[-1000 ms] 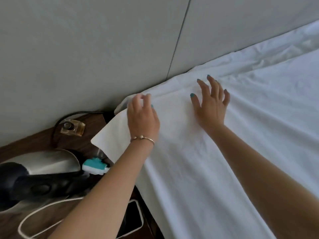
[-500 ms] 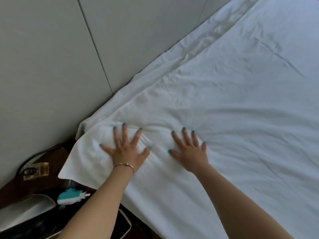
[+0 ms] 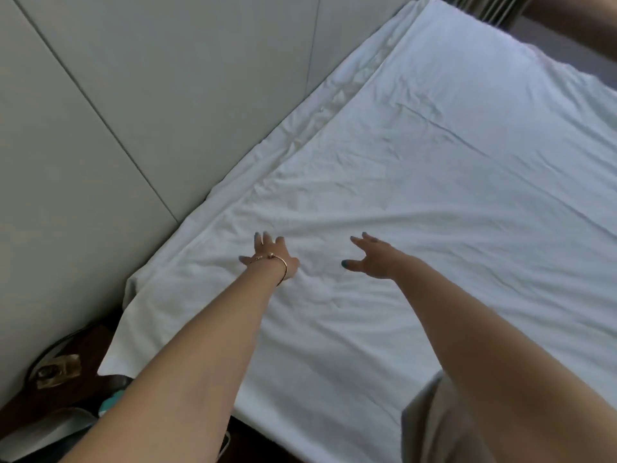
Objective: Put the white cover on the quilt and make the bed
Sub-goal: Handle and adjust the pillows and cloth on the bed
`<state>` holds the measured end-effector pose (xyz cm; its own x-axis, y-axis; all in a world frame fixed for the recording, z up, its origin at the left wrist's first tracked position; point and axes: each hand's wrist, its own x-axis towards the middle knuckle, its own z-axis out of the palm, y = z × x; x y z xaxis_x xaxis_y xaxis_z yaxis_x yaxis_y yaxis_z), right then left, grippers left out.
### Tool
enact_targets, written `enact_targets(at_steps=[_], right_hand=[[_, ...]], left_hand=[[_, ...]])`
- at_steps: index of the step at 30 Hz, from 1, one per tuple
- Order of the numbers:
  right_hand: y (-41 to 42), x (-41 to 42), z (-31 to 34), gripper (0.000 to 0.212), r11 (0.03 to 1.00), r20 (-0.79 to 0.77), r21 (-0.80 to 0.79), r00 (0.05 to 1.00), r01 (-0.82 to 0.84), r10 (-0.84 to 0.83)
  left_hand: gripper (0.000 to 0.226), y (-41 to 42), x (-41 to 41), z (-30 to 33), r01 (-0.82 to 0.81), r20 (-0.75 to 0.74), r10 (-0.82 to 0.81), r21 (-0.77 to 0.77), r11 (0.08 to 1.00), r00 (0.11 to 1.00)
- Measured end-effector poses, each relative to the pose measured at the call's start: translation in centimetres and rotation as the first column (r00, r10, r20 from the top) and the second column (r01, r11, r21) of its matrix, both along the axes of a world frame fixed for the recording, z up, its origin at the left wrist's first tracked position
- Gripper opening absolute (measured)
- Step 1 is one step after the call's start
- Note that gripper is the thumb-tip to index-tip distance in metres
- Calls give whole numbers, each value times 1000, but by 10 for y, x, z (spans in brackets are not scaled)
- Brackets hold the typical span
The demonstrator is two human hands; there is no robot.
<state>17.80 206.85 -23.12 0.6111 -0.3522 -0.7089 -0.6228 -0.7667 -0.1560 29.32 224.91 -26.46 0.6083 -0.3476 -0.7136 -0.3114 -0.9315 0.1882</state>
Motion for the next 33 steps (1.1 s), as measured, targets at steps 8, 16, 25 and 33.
enact_targets(at_steps=[8, 16, 25, 33], right_hand=[[-166, 85, 43, 72, 998, -6, -66, 1000, 2, -2], [-311, 277, -37, 58, 987, 292, -141, 949, -83, 122], [-398, 396, -102, 38, 876, 247, -305, 857, -374, 452], [-382, 460, -87, 9, 963, 728, -166, 633, -210, 264]], left_hand=[[61, -113, 50, 43, -90, -21, 88, -160, 983, 996], [55, -315, 183, -46, -208, 202, 305, -397, 894, 931], [25, -371, 238, -104, -355, 349, 580, -529, 770, 736], [16, -347, 302, -74, -419, 405, 664, -543, 728, 628]])
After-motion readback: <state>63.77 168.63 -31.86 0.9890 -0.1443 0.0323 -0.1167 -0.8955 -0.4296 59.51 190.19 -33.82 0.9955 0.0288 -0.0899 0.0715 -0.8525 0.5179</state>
